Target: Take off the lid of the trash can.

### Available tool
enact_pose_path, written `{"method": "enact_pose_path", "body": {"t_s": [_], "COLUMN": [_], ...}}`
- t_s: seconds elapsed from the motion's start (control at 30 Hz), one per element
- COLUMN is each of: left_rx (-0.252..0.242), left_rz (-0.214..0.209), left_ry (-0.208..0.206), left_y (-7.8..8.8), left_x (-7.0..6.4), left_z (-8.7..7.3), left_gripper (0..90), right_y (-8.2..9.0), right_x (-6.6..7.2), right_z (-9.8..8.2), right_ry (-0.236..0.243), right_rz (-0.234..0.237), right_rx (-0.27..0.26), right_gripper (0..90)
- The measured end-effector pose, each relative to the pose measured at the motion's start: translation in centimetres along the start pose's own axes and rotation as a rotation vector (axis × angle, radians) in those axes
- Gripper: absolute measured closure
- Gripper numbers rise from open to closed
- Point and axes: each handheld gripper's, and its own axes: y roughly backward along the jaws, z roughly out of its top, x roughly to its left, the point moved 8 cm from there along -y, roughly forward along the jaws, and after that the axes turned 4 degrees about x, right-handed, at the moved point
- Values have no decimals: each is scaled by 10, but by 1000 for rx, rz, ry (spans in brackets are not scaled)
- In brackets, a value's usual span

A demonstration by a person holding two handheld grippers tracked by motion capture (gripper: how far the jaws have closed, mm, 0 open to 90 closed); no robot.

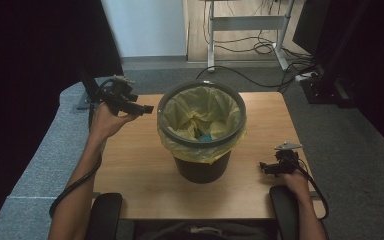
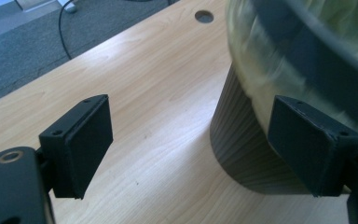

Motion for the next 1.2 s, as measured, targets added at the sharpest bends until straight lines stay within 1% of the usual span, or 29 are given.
{"method": "enact_pose_path", "body": {"t_s": [0.1,0.23,0.3,0.33,0.37,0.53,0.63,0.7,0.77,0.9,0.93,1.0,1.03,1.07,1.1,1.13,1.17,1.2], "left_rx": [6,-5,-9,-10,-9,5,27,52,71,104,115,124,129,131,131,139,149,148], "left_rz": [8,-4,-4,-5,-6,-15,-20,-17,-13,-26,-20,-18,-20,-32,-32,-23,-23,-18], "left_ry": [-7,-7,-10,-11,-13,-25,-35,-44,-53,-68,-76,-90,-91,-86,-82,-73,-61,-53], "left_y": [3,7,8,7,7,-2,-11,-17,-23,-31,-33,-34,-34,-34,-34,-34,-35,-35], "left_x": [-2,-6,-8,-9,-11,-18,-23,-25,-27,-31,-32,-35,-37,-39,-41,-42,-42,-42], "left_z": [10,25,32,35,38,54,61,63,65,68,68,70,70,71,72,73,73,74], "left_gripper": [143,171,188,211,211,238,293,320,361,463,484,554,598,657,721,743,755,763], "right_y": [0,0,0,0,0,0,0,0,0,0,0,0,0,0,0,0,0,0], "right_x": [0,0,0,0,0,0,1,1,1,1,1,1,1,1,1,1,1,1], "right_z": [0,0,0,0,0,0,0,0,0,0,0,0,0,0,0,0,0,0], "right_ry": [1,1,1,2,2,2,3,4,5,6,6,6,7,7,7,7,7,7], "right_rz": [1,1,1,1,1,2,3,4,4,6,6,6,6,7,7,7,7,7], "right_rx": [0,-2,-2,-2,-2,-2,-2,-2,-2,-2,-2,-2,-2,-2,-2,-2,-2,-2], "right_gripper": [0,0,0,0,0,0,0,0,0,0,0,0,0,0,0,0,0,0]}}
